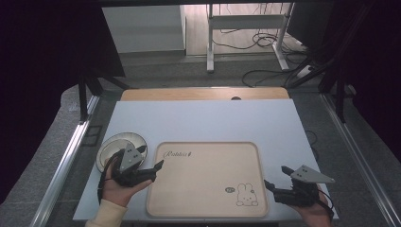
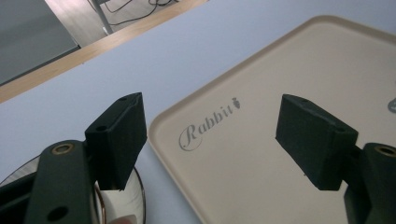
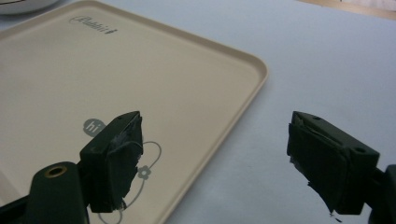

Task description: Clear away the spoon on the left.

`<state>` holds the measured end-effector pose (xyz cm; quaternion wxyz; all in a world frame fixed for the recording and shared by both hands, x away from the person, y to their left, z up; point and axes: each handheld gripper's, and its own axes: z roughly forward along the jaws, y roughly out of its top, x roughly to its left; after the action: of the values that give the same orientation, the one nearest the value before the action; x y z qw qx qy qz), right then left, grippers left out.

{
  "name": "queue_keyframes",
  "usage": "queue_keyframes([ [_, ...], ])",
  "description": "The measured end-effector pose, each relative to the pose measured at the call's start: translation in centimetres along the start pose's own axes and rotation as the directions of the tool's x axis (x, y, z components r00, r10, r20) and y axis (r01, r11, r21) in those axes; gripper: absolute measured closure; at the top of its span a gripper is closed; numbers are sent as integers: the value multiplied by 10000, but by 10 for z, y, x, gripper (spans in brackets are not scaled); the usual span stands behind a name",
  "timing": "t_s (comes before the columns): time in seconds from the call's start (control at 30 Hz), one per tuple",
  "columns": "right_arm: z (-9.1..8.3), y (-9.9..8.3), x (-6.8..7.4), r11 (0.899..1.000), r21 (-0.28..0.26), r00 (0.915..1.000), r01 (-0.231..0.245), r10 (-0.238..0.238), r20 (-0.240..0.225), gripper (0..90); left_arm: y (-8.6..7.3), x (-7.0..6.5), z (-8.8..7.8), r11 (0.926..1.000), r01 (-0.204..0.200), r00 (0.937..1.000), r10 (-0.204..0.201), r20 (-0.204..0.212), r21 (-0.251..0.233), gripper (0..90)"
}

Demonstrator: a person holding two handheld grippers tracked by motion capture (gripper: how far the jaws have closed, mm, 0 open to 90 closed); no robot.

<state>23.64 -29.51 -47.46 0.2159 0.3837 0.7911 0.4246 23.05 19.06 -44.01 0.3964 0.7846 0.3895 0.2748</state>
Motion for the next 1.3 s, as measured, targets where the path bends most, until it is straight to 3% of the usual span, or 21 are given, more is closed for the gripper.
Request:
queue_keyframes([
  [0.17, 1, -1, -3, 9999, 85, 9999, -137, 136, 90, 190, 1, 5, -9, 9996, -237, 9990, 241, -365, 124, 258],
  [0.47, 3, -3, -3, 9998, 217, 9999, -32, 29, 122, 192, -10, 26, -25, 9997, 187, 9949, -202, -990, -162, 262],
  [0.67, 4, -4, -4, 9995, 305, 9998, -39, 33, 210, 192, -19, 38, -30, 9995, 307, 9906, -305, -1331, -3, 261],
  [0.9, 4, -4, -4, 9992, 395, 9998, -18, 10, 199, 192, -32, 50, -32, 9978, 659, 9874, -634, -1448, 125, 258],
  [1.3, 3, -5, -4, 9989, 457, 9998, -109, 103, 146, 192, -50, 60, -43, 9977, 558, 9813, -477, -1863, 385, 261],
])
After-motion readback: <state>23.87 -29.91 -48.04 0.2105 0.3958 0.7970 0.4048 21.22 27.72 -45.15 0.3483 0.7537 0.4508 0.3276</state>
